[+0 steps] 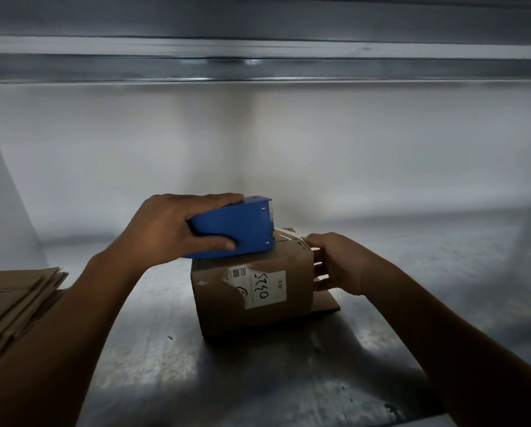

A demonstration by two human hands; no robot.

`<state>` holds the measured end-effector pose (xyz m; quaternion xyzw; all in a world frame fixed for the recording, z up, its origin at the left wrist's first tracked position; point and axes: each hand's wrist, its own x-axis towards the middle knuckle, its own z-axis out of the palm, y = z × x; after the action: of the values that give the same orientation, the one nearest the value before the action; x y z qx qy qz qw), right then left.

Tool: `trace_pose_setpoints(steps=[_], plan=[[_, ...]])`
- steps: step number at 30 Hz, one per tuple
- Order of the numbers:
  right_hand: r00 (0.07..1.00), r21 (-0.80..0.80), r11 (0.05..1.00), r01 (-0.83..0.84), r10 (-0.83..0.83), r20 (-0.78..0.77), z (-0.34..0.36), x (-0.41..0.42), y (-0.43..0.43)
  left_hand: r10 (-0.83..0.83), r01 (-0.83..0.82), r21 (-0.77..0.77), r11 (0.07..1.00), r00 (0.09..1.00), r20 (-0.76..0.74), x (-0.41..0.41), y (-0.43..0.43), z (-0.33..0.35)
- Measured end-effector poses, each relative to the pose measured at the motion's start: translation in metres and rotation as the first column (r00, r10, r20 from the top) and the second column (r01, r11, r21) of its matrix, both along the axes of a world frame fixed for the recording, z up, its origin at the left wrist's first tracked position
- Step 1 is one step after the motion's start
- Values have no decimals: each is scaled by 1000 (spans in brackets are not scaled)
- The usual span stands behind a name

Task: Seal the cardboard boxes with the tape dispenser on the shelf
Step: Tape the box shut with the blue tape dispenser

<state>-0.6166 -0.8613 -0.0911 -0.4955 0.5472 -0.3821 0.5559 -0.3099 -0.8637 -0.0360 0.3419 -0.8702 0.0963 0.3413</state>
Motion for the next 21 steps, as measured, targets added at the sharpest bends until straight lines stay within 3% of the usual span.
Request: trace_pose_setpoints(steps=[2, 5, 7, 10, 12, 16, 21], plan=[[1000, 9, 1000, -21, 21, -22, -1, -2, 0, 4, -4, -5, 1000, 1000, 1, -1, 0, -1], [981, -48, 998, -27, 18, -193, -4, -3, -2, 8, -8, 0, 1000, 1000, -4, -2, 0, -1], [964, -198, 980, -8, -45, -263, -4, 0, -4, 10, -10, 11, 1000, 1000, -4, -2, 1, 0], [976, -548, 833, 73, -172, -132, -2, 2, -7, 14, -14, 24, 1000, 1000, 2, -2, 1, 0], [996, -673, 739, -25, -41, -82, 0, 1, -4, 22, -23, 18, 1000, 1000, 8, -1, 1, 1], [940, -644, 698, -313, 134, -313, -8, 6, 2, 28, -28, 12, 1000, 1000, 6, 0, 1, 0], [929, -585, 732, -349, 188, -319, -15, 9, 6, 29, -29, -4, 1000, 1000, 0, -1, 2, 0]])
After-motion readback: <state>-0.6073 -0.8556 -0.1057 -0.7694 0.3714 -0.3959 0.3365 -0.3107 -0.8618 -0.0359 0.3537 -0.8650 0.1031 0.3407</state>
